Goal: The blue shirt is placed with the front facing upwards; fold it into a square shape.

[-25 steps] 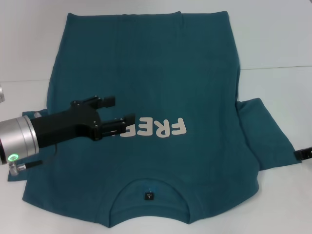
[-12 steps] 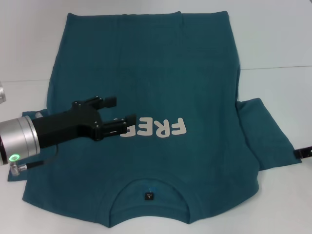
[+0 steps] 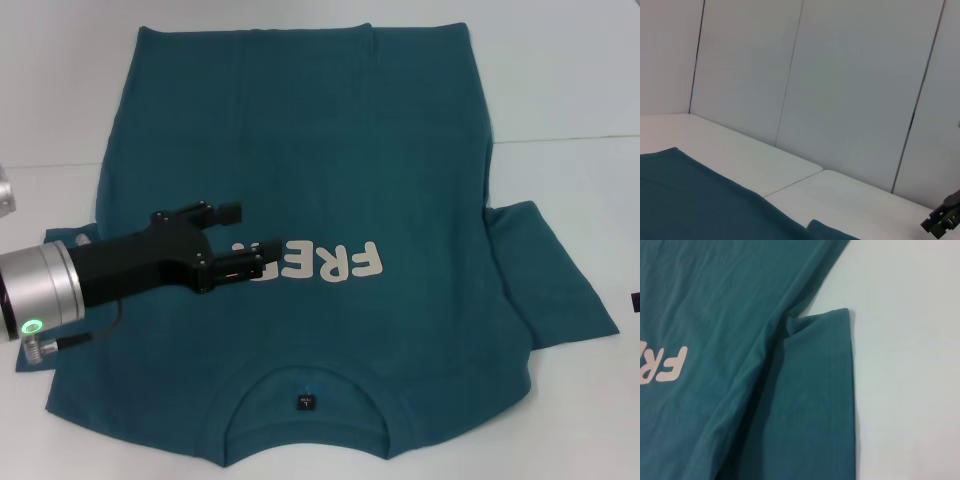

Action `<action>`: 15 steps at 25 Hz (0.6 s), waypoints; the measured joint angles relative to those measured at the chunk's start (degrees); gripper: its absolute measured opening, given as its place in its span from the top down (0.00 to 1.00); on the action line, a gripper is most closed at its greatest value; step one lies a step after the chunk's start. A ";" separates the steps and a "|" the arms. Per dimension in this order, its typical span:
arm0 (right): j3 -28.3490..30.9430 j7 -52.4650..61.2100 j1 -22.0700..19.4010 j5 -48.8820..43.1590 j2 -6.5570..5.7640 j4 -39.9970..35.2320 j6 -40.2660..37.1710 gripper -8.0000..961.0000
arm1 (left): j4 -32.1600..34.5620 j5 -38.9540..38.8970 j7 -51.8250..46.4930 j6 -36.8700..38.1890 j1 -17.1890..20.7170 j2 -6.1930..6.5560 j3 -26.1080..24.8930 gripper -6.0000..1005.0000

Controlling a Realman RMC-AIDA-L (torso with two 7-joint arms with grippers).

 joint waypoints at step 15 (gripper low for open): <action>-1.16 -0.14 1.43 0.00 0.40 3.61 0.25 0.05 | -0.12 -0.05 0.11 0.15 0.01 0.02 1.30 0.14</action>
